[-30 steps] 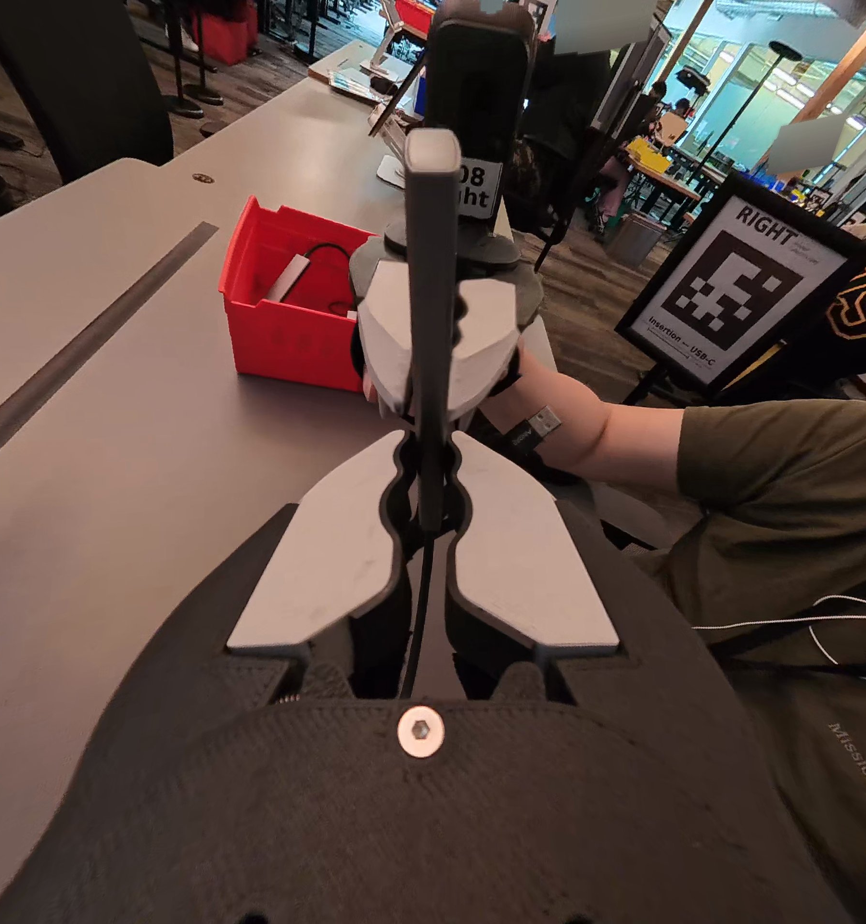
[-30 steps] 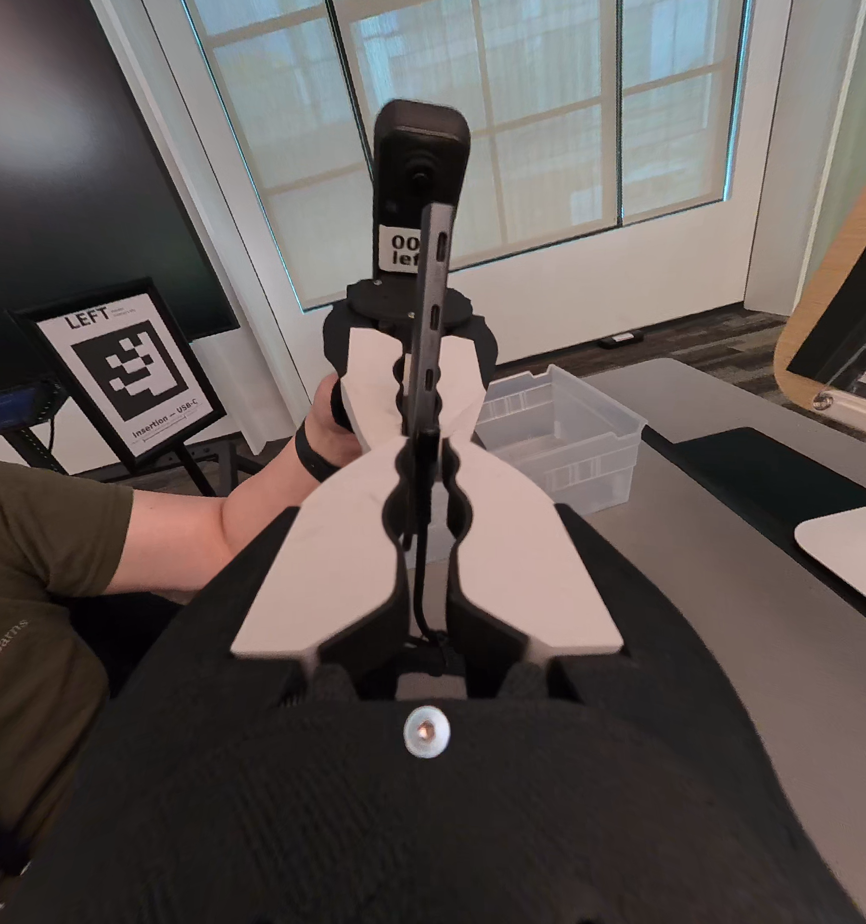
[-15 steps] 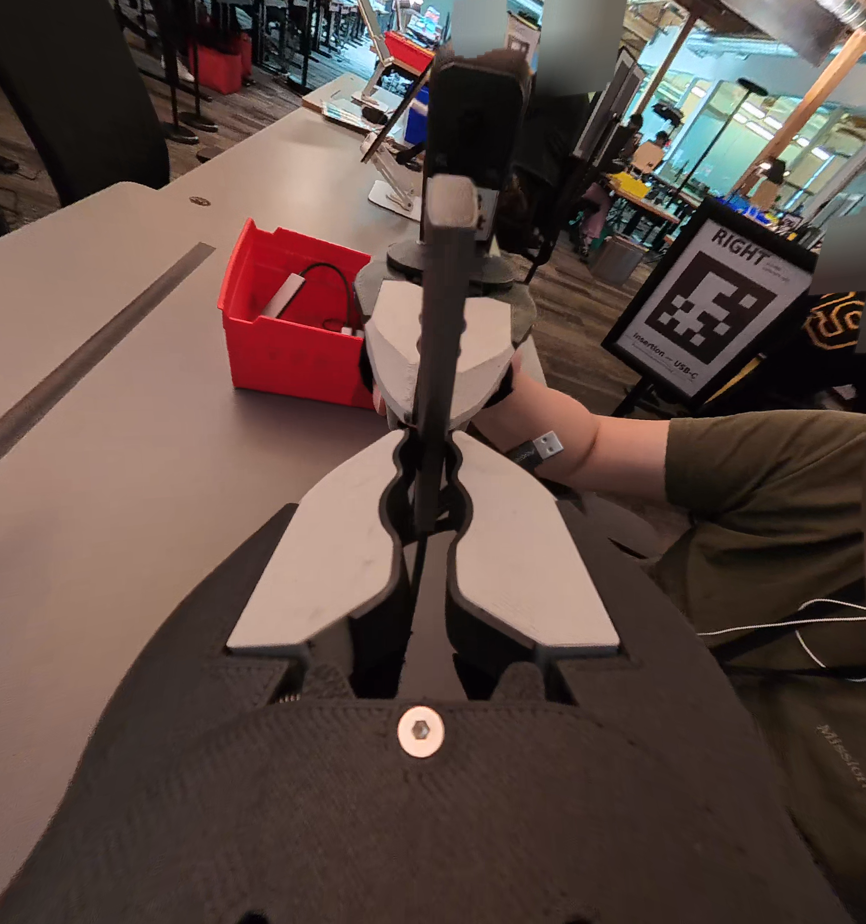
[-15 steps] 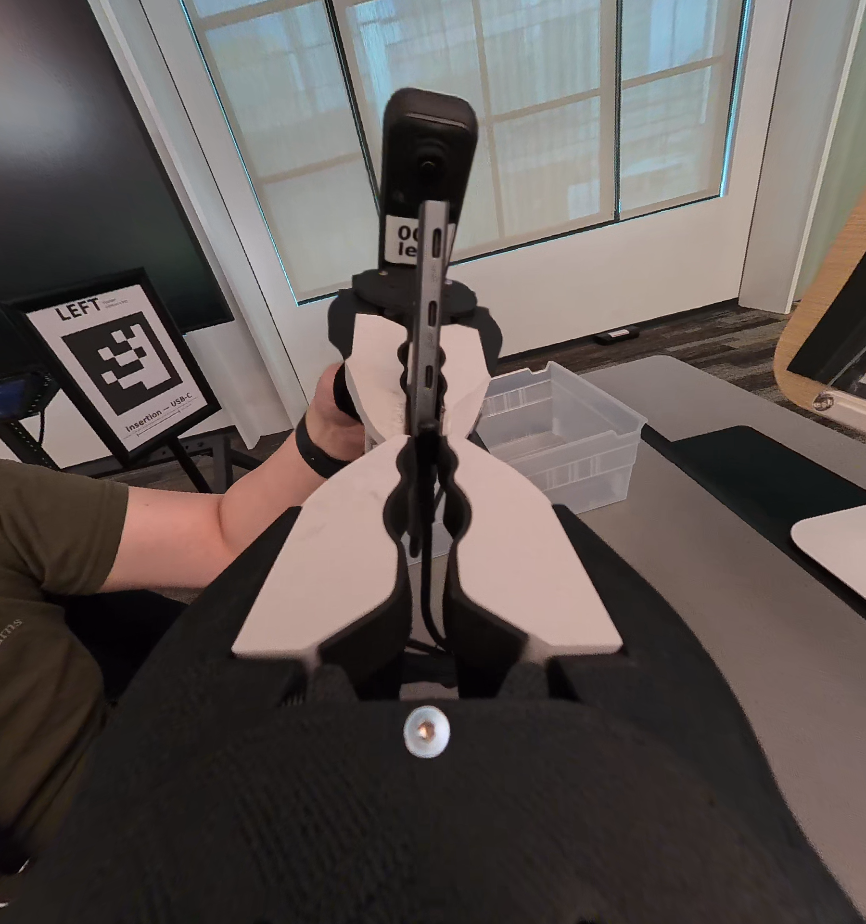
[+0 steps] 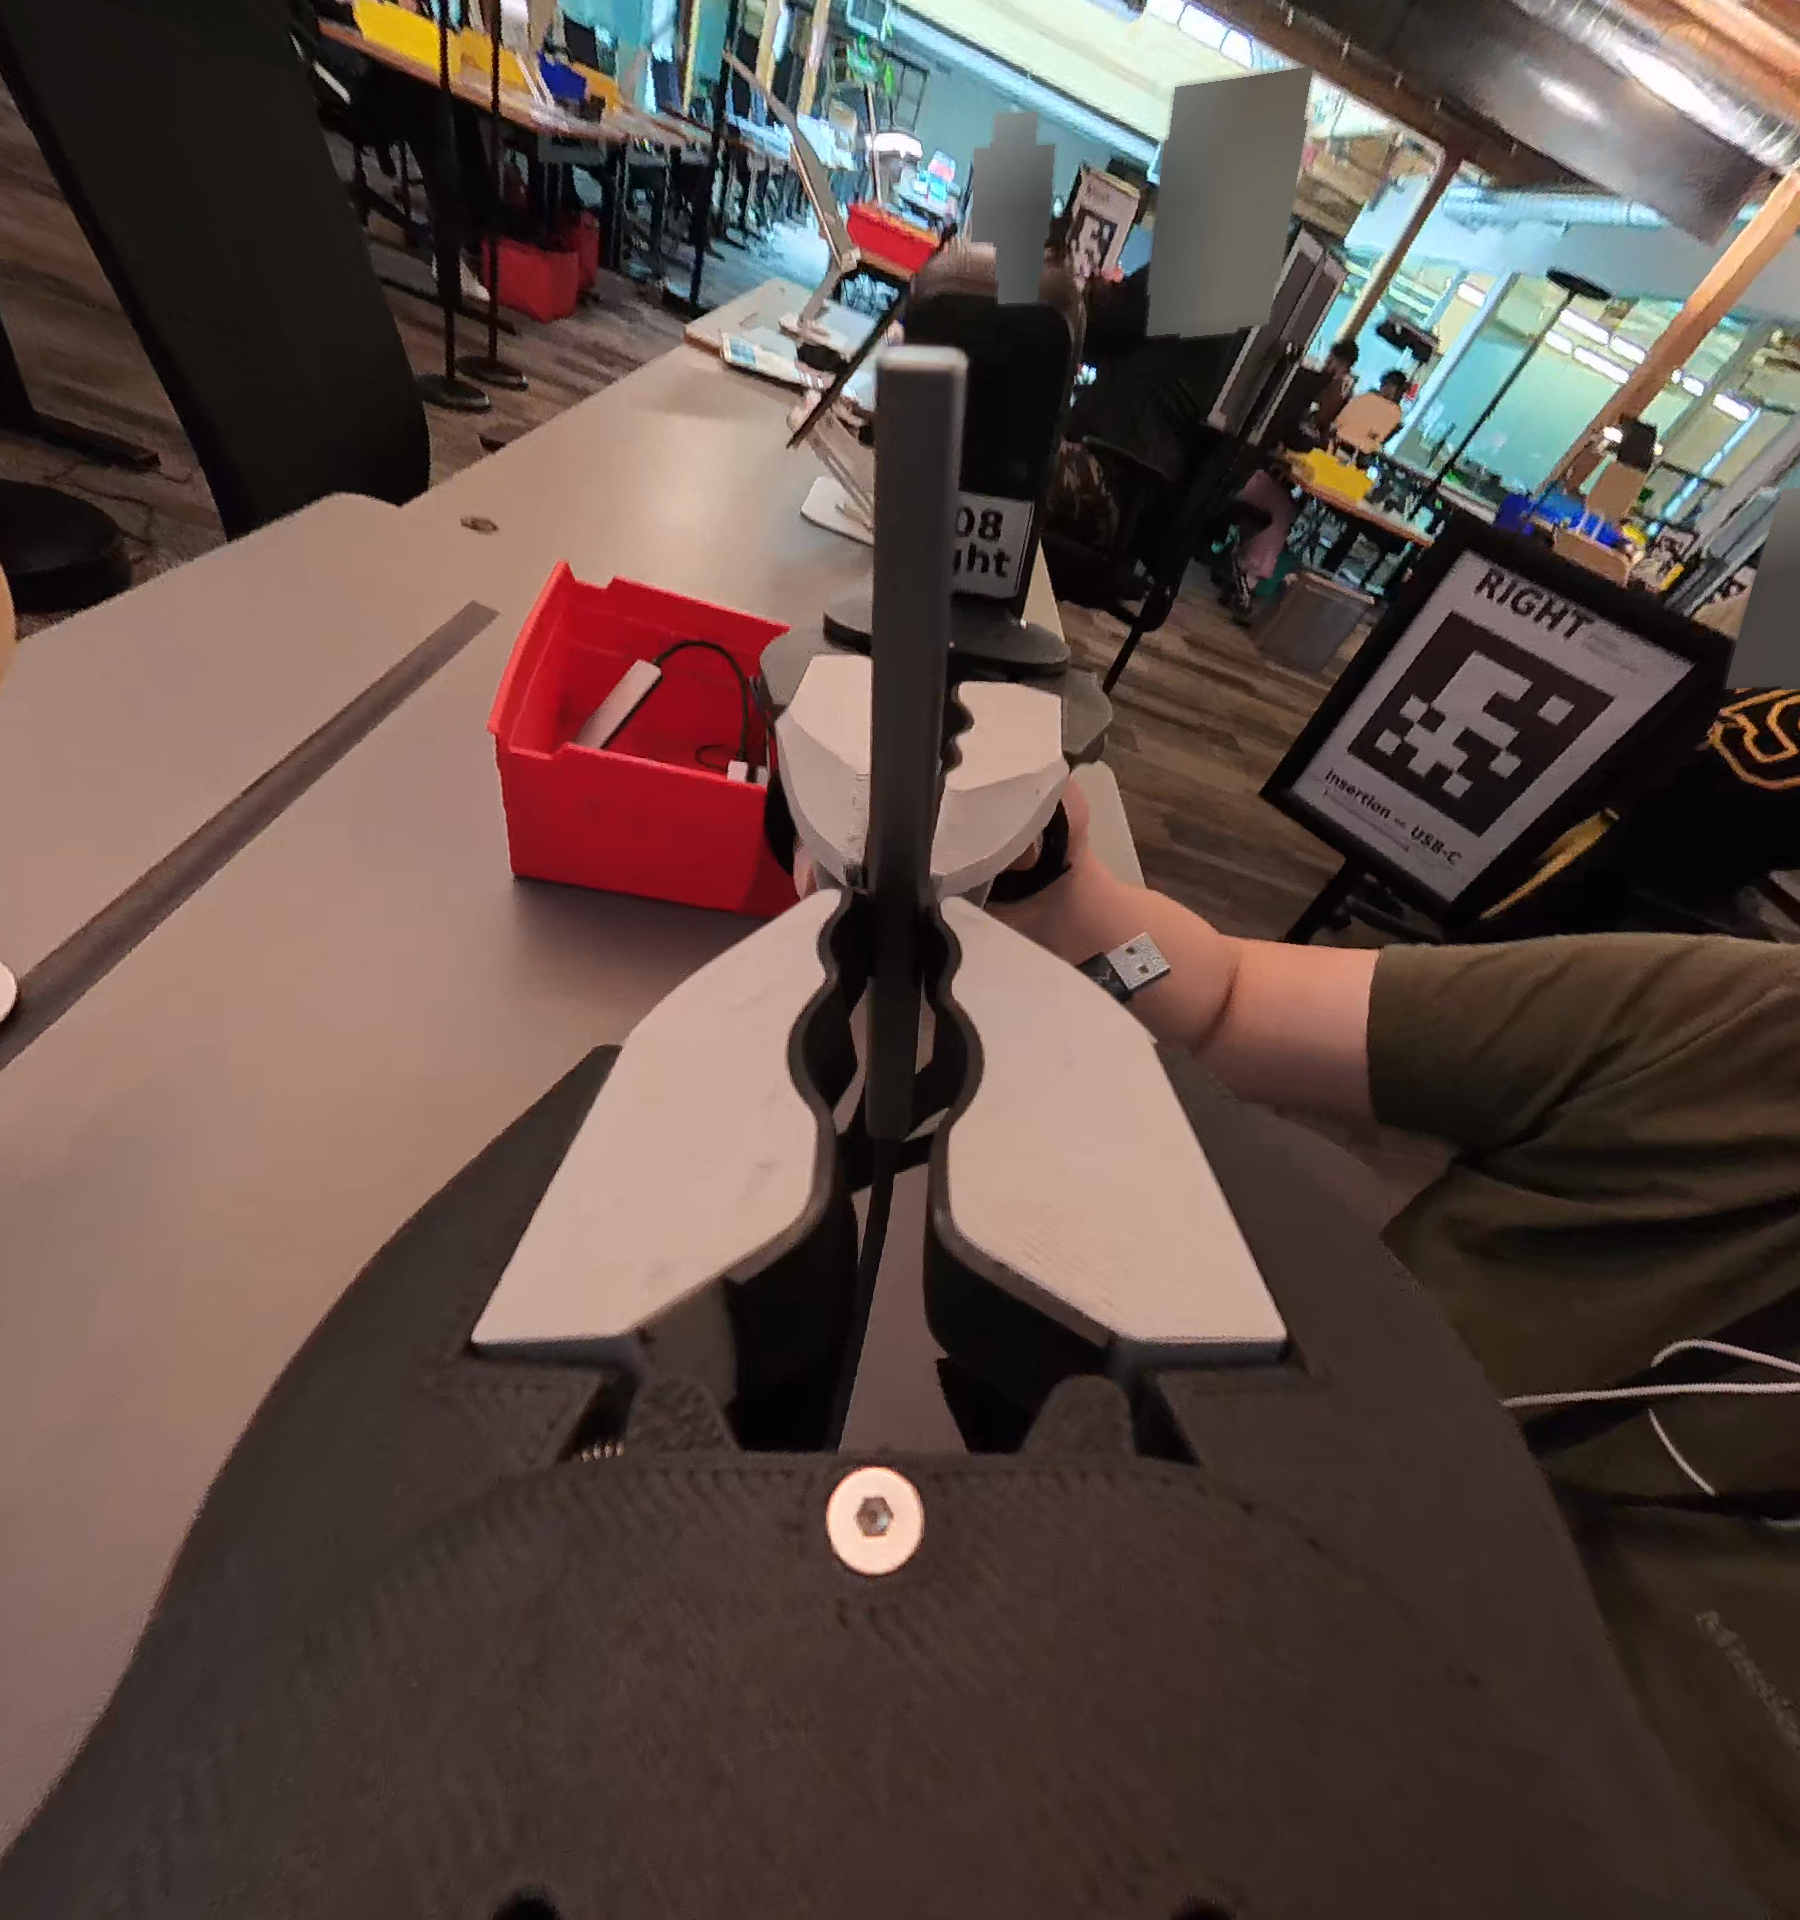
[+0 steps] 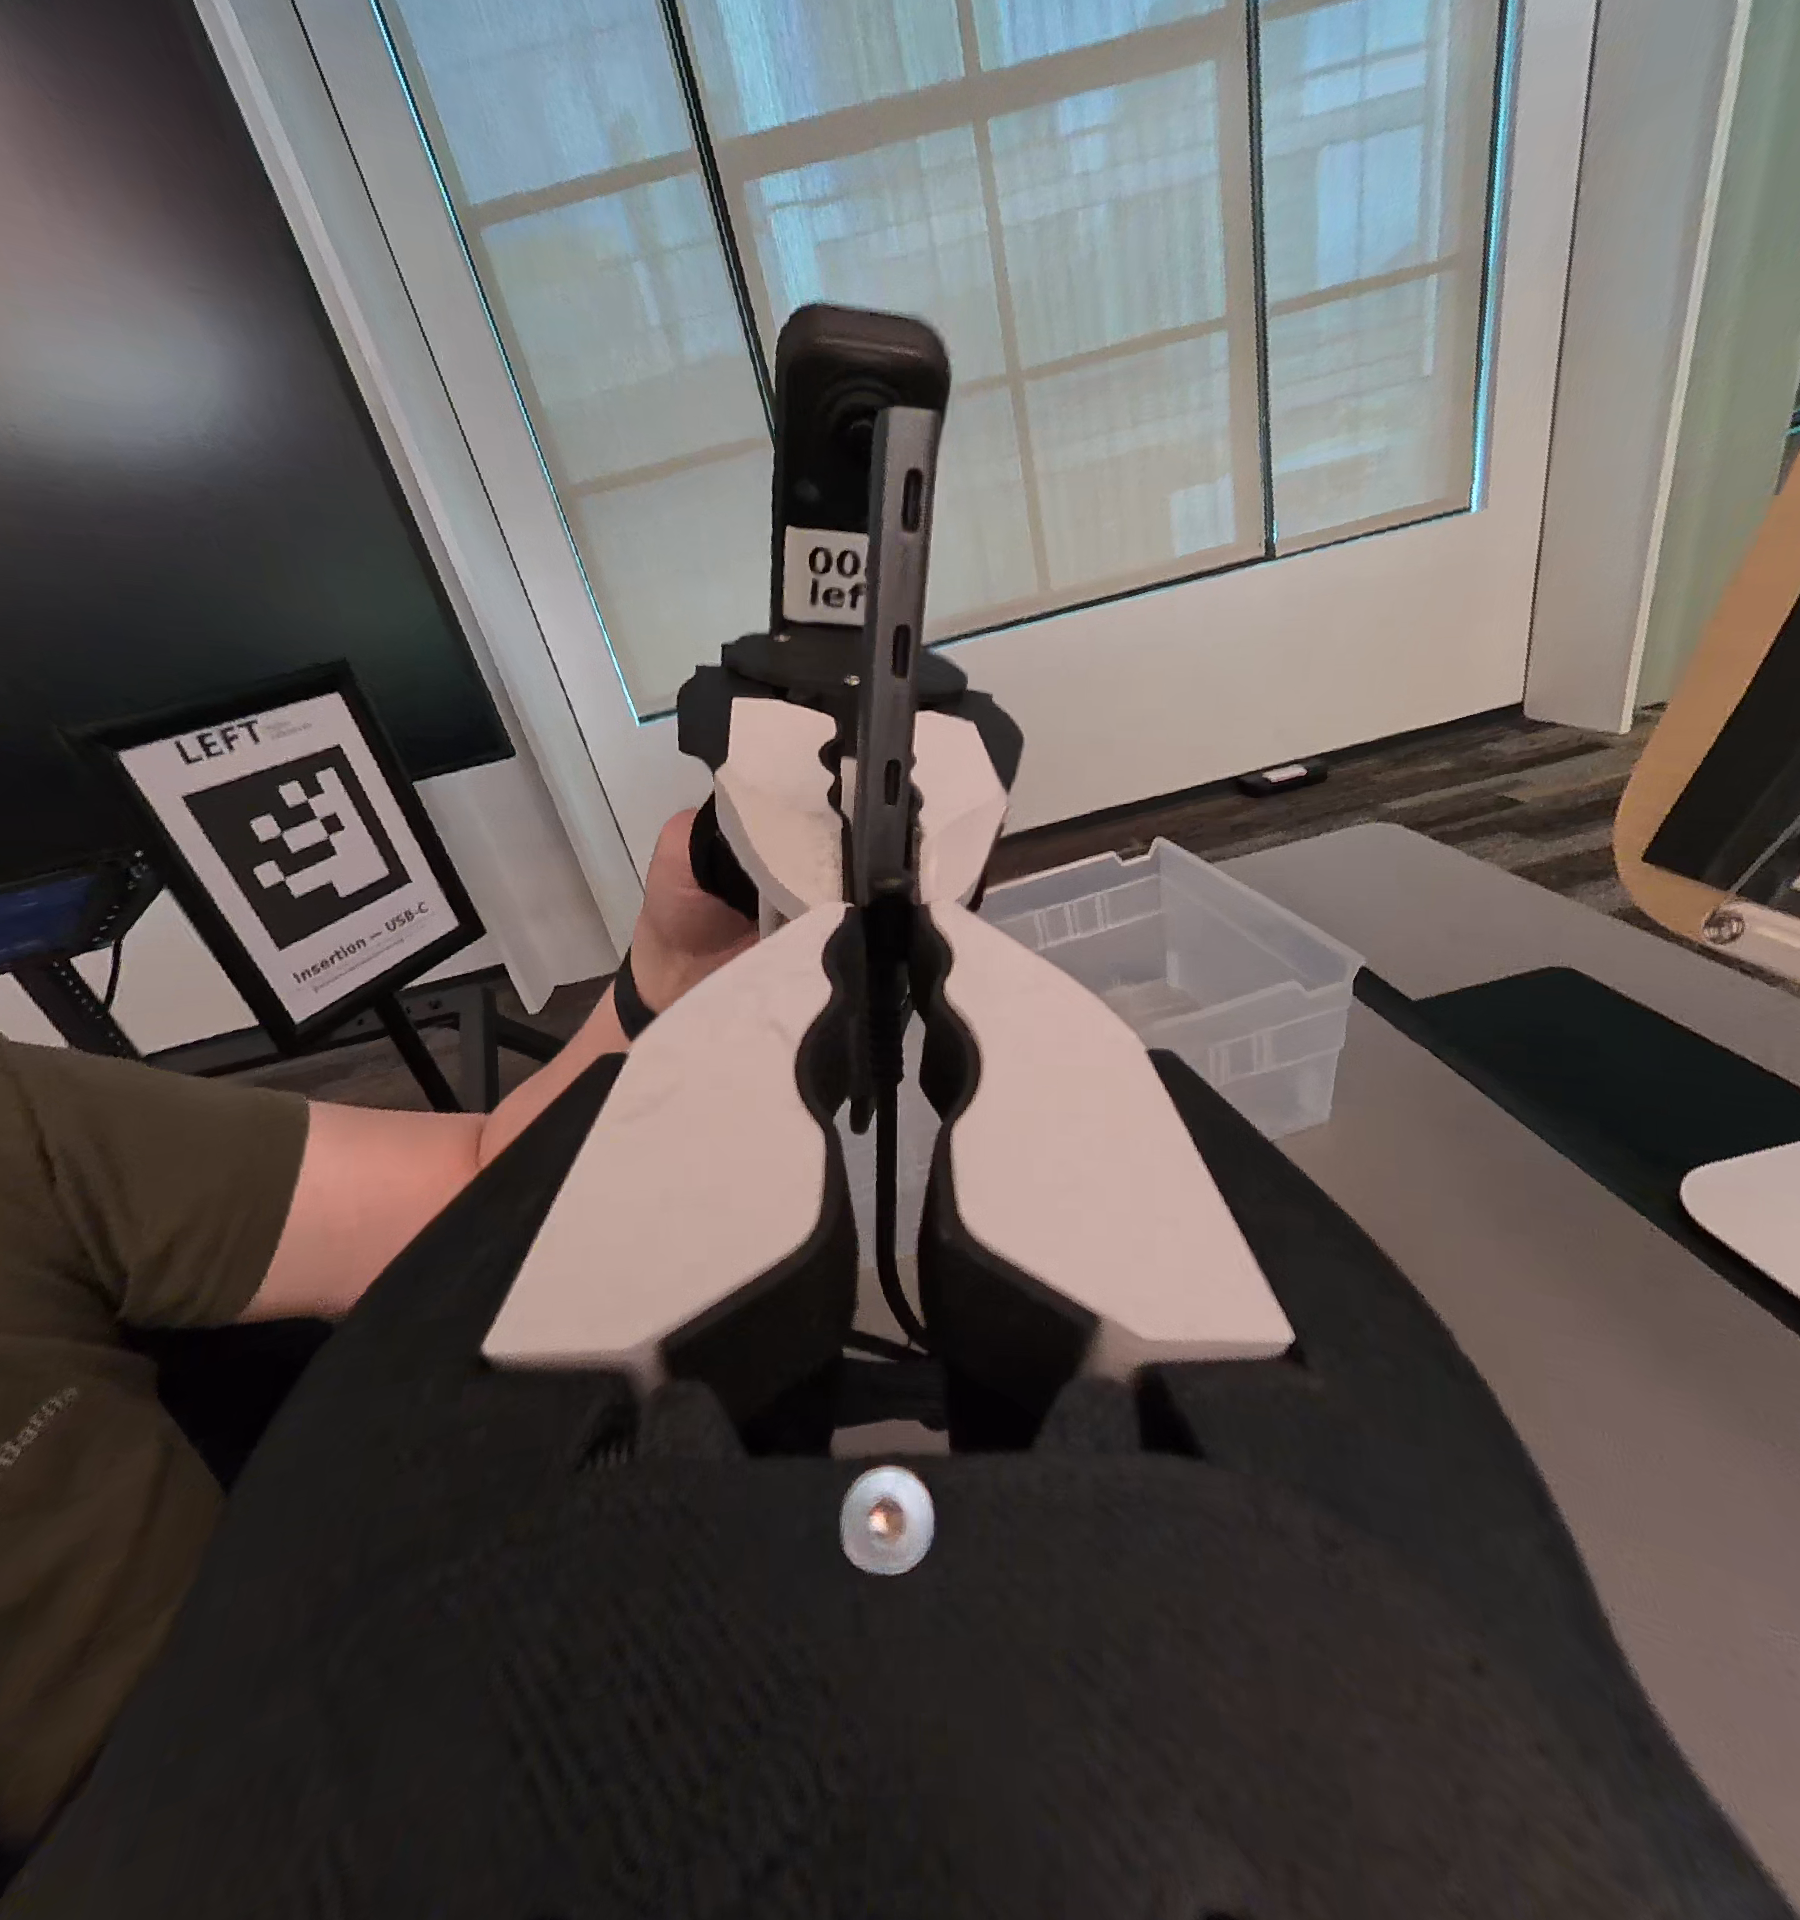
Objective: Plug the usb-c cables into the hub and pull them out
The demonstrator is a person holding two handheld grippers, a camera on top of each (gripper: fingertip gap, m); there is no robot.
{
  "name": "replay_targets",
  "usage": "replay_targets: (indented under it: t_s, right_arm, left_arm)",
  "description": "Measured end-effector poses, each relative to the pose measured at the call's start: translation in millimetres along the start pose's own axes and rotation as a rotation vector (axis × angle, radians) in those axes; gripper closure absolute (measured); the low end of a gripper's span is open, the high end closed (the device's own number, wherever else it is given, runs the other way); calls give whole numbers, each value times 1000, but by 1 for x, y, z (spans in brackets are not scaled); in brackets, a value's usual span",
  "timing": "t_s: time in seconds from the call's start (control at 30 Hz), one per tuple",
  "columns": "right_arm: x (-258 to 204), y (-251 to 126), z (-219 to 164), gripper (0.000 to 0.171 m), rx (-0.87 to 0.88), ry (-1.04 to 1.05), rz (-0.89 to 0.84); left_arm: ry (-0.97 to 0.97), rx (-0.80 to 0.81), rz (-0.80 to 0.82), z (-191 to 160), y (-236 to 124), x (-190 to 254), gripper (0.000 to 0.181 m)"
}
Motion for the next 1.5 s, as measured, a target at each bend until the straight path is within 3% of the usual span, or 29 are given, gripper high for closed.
replay_targets:
  t_s: [0.33, 0.4, 0.47, 0.57, 0.73, 0.83, 0.93, 1.1, 1.23, 1.4, 1.5]
  right_arm:
    - [-16, -12, 18, 162, 195, -10, -52]
    - [-1, -53, 30, 162, 363, 51, -106]
    - [9, -92, 39, 162, 401, 100, -98]
    - [-8, -126, 57, 162, 309, -52, -241]
    - [-66, -198, 83, 162, 231, -300, -490]
    - [-87, -248, 75, 162, 139, -357, -699]
    - [-72, -292, 46, 162, -69, -286, -922]
    - [-12, -319, -15, 161, -390, -28, -952]
    - [28, -304, -55, 160, -558, 120, -810]
    - [69, -296, -120, 158, -925, 380, -750]
    - [72, -292, -127, 159, -894, 430, -672]
  left_arm:
    - [15, 229, 30, 16, -10, 20, 172]
    - [-2, 459, 22, 22, -59, 18, 172]
    - [-13, 481, -12, 17, -106, 18, 172]
    - [44, 469, 46, 12, -142, 31, 172]
    - [114, 401, 120, 12, -143, 45, 172]
    - [109, 363, 85, 13, -131, 46, 172]
    - [106, 320, 68, 15, -118, 44, 172]
    - [85, 258, 45, 14, -97, 37, 172]
    - [62, 220, 24, 14, -82, 33, 172]
    - [42, 167, -6, 13, -60, 28, 172]
    - [38, 122, -23, 12, -43, 27, 172]
Point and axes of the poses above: each gripper's, where its closed fingertips meet, y out along the fingers, z out of its top, x = y × z across the jaws, the point moved 7 cm from there along -y, back along the fingers, and after that the axes turned 10 degrees about -x, right-handed, at the moved point
